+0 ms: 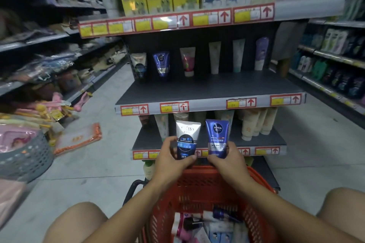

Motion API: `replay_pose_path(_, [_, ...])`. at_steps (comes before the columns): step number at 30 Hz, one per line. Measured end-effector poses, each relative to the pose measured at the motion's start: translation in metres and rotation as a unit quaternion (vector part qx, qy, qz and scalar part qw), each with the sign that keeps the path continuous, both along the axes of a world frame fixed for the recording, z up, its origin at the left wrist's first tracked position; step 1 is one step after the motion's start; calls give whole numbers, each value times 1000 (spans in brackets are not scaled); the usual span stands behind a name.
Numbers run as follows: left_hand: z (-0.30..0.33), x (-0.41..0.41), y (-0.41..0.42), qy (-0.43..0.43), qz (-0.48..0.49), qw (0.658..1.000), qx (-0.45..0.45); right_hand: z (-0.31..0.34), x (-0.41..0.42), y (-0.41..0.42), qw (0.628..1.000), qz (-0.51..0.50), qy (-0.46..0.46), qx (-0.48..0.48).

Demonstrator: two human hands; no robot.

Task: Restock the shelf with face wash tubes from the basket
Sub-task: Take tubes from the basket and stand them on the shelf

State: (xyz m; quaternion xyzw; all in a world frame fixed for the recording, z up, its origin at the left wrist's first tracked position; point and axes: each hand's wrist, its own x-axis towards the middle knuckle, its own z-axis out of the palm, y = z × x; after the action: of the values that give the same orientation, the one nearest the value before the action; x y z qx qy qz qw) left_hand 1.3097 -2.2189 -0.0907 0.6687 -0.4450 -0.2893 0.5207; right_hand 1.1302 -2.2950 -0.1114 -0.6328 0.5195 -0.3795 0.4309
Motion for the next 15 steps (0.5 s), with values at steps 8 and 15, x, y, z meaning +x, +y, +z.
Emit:
replay_pose_path(8, [40, 10, -4, -42, 51, 996, -61, 38, 14, -4, 998, 26, -23, -56])
replay_pose_path(15, [54, 33, -19, -99, 110, 987, -61, 59, 30, -17, 996, 33, -18, -77])
